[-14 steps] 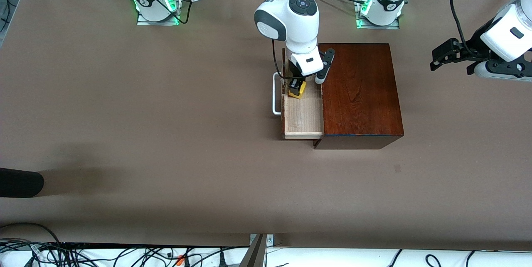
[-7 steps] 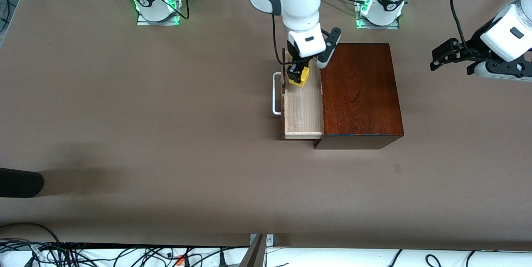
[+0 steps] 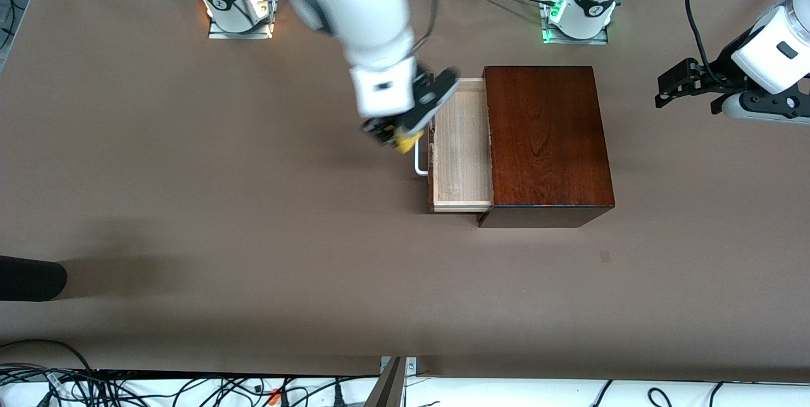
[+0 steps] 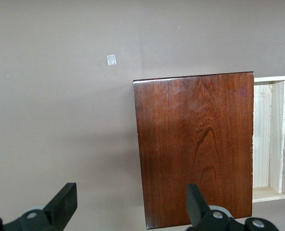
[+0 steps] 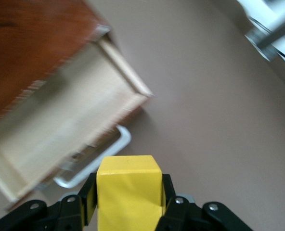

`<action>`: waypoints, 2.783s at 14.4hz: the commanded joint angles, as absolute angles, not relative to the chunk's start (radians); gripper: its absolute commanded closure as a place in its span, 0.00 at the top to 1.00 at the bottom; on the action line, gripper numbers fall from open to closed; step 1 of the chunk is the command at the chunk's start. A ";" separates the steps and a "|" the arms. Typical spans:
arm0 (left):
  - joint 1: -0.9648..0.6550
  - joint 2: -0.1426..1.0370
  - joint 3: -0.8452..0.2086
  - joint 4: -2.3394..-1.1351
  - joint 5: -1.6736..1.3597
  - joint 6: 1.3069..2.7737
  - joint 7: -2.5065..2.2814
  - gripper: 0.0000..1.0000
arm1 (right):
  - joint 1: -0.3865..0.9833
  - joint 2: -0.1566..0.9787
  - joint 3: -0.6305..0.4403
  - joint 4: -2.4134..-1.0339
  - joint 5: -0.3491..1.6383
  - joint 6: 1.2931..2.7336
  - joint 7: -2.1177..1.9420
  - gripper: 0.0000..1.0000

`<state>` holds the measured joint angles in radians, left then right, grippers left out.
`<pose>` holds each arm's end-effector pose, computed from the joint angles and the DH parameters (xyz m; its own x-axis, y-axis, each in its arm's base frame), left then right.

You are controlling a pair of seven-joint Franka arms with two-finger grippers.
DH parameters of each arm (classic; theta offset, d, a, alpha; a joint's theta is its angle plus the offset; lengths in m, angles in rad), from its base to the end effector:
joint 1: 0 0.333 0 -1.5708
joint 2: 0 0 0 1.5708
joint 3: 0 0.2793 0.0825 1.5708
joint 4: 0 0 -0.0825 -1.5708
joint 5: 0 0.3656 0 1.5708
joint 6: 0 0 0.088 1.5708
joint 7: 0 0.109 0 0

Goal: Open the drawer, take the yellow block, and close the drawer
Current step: 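Lift the yellow cube out and carry it beside the box, then lower the cube onto the table while the left gripper reaches the drawer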

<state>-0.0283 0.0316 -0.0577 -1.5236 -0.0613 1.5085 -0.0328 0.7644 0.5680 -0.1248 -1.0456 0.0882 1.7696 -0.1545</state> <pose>0.5358 -0.0527 0.5850 0.9972 -0.0570 -0.0485 -0.0540 -0.9966 0.0615 0.5353 0.4387 0.4987 0.6815 0.7140 0.1603 0.7230 -0.6909 0.0036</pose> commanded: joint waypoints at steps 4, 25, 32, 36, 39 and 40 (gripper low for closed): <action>-0.021 0.008 -0.067 -1.551 -0.083 1.525 -0.038 1.00 | 0.499 0.509 -0.124 -1.052 0.146 1.646 -0.152 0.02; -0.025 0.009 -0.072 -1.552 -0.084 1.528 -0.040 1.00 | 0.247 0.210 -0.158 -2.015 0.106 2.097 -0.014 0.02; -0.025 0.011 -0.072 -1.552 -0.086 1.529 -0.041 1.00 | 0.247 0.245 -0.150 -2.172 0.060 2.292 -0.011 0.03; -0.026 0.015 -0.072 -1.549 -0.086 1.529 -0.040 1.00 | 0.252 0.296 -0.149 -2.172 0.060 2.298 -0.008 0.03; -0.043 0.026 -0.077 -1.526 -0.086 1.529 -0.031 1.00 | 0.252 0.325 -0.143 -2.174 0.060 2.306 0.003 0.03; -0.060 0.028 -0.089 -1.513 -0.084 1.529 -0.029 1.00 | 0.252 0.337 -0.143 -2.174 0.061 2.312 0.011 0.03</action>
